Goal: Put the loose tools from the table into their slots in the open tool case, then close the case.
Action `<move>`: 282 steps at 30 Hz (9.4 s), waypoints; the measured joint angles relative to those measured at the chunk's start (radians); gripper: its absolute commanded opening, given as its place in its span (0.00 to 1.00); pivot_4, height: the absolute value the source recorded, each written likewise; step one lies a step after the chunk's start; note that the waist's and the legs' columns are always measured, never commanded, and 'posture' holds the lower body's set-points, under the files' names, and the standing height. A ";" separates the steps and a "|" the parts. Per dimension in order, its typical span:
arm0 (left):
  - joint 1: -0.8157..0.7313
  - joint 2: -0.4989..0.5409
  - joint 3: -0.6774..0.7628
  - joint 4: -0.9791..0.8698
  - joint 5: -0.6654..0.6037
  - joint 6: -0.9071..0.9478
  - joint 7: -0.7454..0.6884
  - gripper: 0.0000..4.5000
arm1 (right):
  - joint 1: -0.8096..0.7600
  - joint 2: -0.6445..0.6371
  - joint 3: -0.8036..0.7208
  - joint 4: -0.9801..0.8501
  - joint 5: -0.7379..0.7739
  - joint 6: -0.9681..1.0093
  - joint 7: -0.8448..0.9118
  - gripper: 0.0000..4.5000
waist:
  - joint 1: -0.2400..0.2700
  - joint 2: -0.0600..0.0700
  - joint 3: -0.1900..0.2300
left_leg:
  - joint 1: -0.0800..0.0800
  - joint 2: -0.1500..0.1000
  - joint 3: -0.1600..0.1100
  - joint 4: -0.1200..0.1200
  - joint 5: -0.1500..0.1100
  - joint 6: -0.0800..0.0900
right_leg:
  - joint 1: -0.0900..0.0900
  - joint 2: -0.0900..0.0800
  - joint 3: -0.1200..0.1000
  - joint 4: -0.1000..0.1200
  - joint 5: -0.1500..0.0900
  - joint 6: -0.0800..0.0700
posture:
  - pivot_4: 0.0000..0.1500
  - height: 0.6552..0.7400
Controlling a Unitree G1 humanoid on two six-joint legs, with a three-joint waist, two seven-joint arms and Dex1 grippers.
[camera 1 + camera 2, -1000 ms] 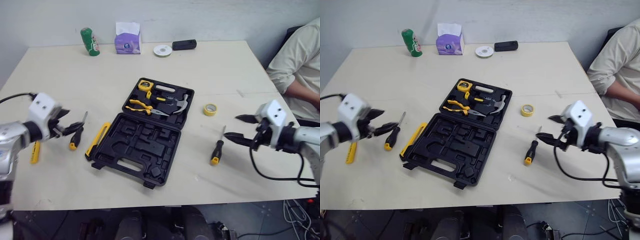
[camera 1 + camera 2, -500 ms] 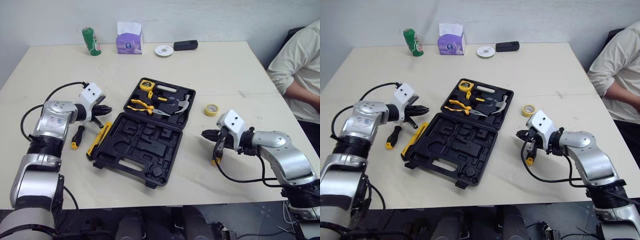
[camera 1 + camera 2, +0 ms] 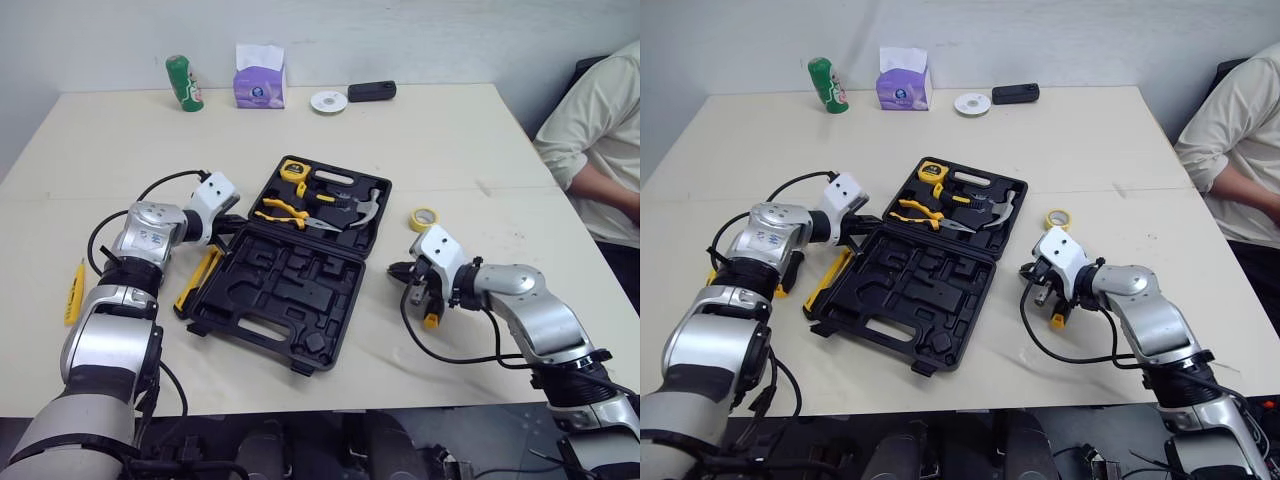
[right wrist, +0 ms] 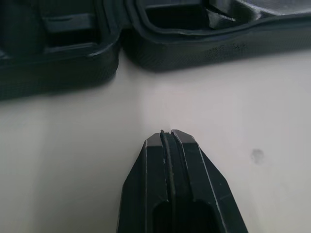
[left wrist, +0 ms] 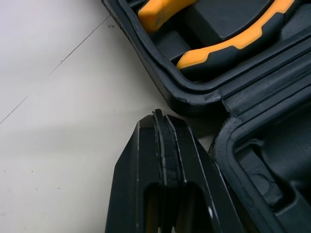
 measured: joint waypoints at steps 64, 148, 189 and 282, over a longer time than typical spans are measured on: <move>0.754 0.064 0.248 -1.146 -0.175 0.537 0.012 0.00 | -0.122 -0.006 0.083 0.029 -0.174 -0.098 0.215 0.00 | -0.027 0.000 0.000 | 0.008 0.003 0.008 -0.001 -0.003 -0.001 | -0.001 0.000 0.014 0.000 0.000 0.000 | 1.00 0.83; 0.839 0.201 0.583 -1.236 -0.543 1.020 0.504 0.23 | -0.214 0.028 -0.070 -0.210 0.490 0.152 0.254 1.00 | -0.003 -0.003 -0.002 | 0.004 0.007 0.011 -0.002 -0.010 -0.002 | -0.004 0.003 0.015 -0.007 0.001 0.000 | 1.00 0.83; 0.261 0.363 -0.329 -1.155 -0.271 0.618 -0.313 0.23 | 0.315 -0.197 -0.256 -0.519 0.473 0.184 0.062 1.00 | 0.007 -0.004 -0.002 | 0.004 0.010 0.012 0.000 -0.008 -0.003 | -0.003 0.015 0.021 -0.010 0.001 0.000 | 1.00 0.83; 0.469 0.028 -0.031 -0.900 -0.277 0.337 -0.294 0.01 | 0.285 -0.185 -0.207 -0.505 0.429 0.171 0.063 1.00 | 0.027 0.002 -0.028 | 0.013 0.012 0.012 -0.002 -0.021 0.005 | 0.005 0.013 0.020 -0.012 -0.003 0.000 | 1.00 0.83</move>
